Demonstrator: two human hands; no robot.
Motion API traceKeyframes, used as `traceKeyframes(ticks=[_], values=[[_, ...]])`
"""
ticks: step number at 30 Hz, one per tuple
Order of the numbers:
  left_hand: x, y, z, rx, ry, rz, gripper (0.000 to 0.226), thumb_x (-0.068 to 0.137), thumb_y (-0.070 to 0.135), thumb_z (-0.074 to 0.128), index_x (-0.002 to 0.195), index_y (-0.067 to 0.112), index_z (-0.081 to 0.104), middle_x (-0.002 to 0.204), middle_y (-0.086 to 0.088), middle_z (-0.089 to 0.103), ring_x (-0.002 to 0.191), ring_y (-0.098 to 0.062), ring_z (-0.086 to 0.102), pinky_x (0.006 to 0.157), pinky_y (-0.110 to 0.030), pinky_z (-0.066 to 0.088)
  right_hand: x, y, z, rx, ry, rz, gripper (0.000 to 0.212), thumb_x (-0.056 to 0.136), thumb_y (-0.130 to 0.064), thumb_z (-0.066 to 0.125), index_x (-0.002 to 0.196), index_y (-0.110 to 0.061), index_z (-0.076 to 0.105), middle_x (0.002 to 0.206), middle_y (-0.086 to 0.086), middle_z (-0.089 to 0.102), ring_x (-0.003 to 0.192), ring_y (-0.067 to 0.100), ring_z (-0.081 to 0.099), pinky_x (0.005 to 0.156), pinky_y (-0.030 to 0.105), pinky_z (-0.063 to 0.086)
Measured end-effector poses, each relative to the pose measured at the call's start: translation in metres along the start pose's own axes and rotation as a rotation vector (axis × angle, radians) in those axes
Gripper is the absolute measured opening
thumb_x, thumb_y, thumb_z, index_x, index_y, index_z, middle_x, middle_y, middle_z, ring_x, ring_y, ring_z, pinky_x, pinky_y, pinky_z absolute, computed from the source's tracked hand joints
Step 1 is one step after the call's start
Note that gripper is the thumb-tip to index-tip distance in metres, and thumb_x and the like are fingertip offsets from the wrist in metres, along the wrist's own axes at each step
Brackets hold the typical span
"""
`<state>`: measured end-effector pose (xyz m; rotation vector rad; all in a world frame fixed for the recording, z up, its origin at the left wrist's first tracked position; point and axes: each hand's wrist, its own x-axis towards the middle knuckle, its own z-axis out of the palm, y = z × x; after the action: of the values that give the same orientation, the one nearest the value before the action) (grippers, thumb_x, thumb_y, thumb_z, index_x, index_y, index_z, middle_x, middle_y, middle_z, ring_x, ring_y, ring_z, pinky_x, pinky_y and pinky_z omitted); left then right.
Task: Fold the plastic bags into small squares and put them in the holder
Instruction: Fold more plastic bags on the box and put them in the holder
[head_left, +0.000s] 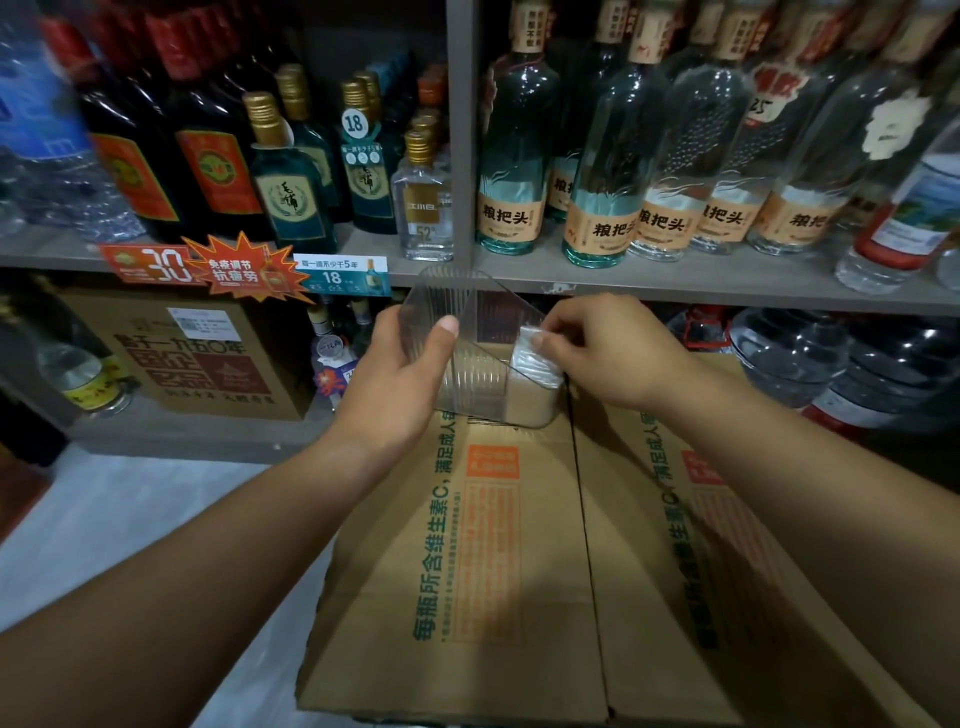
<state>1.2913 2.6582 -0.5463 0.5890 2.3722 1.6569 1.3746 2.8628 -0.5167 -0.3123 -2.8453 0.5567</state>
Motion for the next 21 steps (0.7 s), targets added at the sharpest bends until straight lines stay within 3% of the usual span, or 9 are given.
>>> traceKeyframes(ticks=[3, 9, 12, 15, 21], values=[[-0.001, 0.0, 0.0, -0.008, -0.003, 0.004, 0.043, 0.101, 0.053, 0.051, 0.136, 0.029, 0.049, 0.119, 0.021, 0.062, 0.113, -0.001, 0.057, 0.087, -0.021, 0.04, -0.004, 0.0, 0.005, -0.139, 0.075, -0.081, 0.022, 0.097, -0.038, 0.059, 0.098, -0.023, 0.074, 0.094, -0.003, 0.072, 0.085, 0.02, 0.064, 0.074, 0.04, 0.055], [-0.001, 0.0, -0.001, -0.002, -0.012, 0.01, 0.043, 0.101, 0.053, 0.049, 0.138, 0.031, 0.047, 0.123, 0.02, 0.061, 0.116, -0.004, 0.056, 0.084, -0.016, 0.038, -0.003, 0.002, 0.009, -0.156, 0.12, -0.101, 0.024, 0.099, -0.035, 0.058, 0.106, -0.019, 0.075, 0.11, -0.005, 0.062, 0.096, 0.018, 0.06, 0.077, 0.039, 0.053], [-0.001, 0.0, -0.001, -0.001, -0.016, 0.013, 0.044, 0.101, 0.054, 0.049, 0.139, 0.031, 0.046, 0.125, 0.019, 0.06, 0.117, -0.005, 0.055, 0.088, -0.023, 0.039, -0.006, 0.0, 0.011, -0.162, 0.12, -0.092, 0.024, 0.099, -0.035, 0.057, 0.107, -0.02, 0.076, 0.114, -0.006, 0.061, 0.099, 0.017, 0.06, 0.077, 0.041, 0.054], [-0.001, 0.0, -0.001, -0.004, -0.02, 0.02, 0.044, 0.101, 0.053, 0.049, 0.139, 0.03, 0.046, 0.126, 0.017, 0.06, 0.117, -0.005, 0.056, 0.09, -0.024, 0.039, -0.007, -0.003, 0.011, -0.181, 0.111, -0.057, 0.025, 0.1, -0.036, 0.054, 0.104, -0.023, 0.075, 0.106, -0.003, 0.068, 0.097, 0.022, 0.062, 0.074, 0.04, 0.054], [-0.001, 0.002, -0.001, 0.031, -0.026, -0.005, 0.033, 0.102, 0.052, 0.048, 0.131, 0.037, 0.043, 0.108, 0.032, 0.053, 0.098, 0.014, 0.051, 0.077, -0.005, 0.033, 0.005, -0.008, 0.013, -0.147, -0.015, 0.055, 0.024, 0.102, -0.034, 0.047, 0.093, -0.023, 0.066, 0.087, 0.0, 0.067, 0.084, 0.024, 0.062, 0.066, 0.035, 0.048]])
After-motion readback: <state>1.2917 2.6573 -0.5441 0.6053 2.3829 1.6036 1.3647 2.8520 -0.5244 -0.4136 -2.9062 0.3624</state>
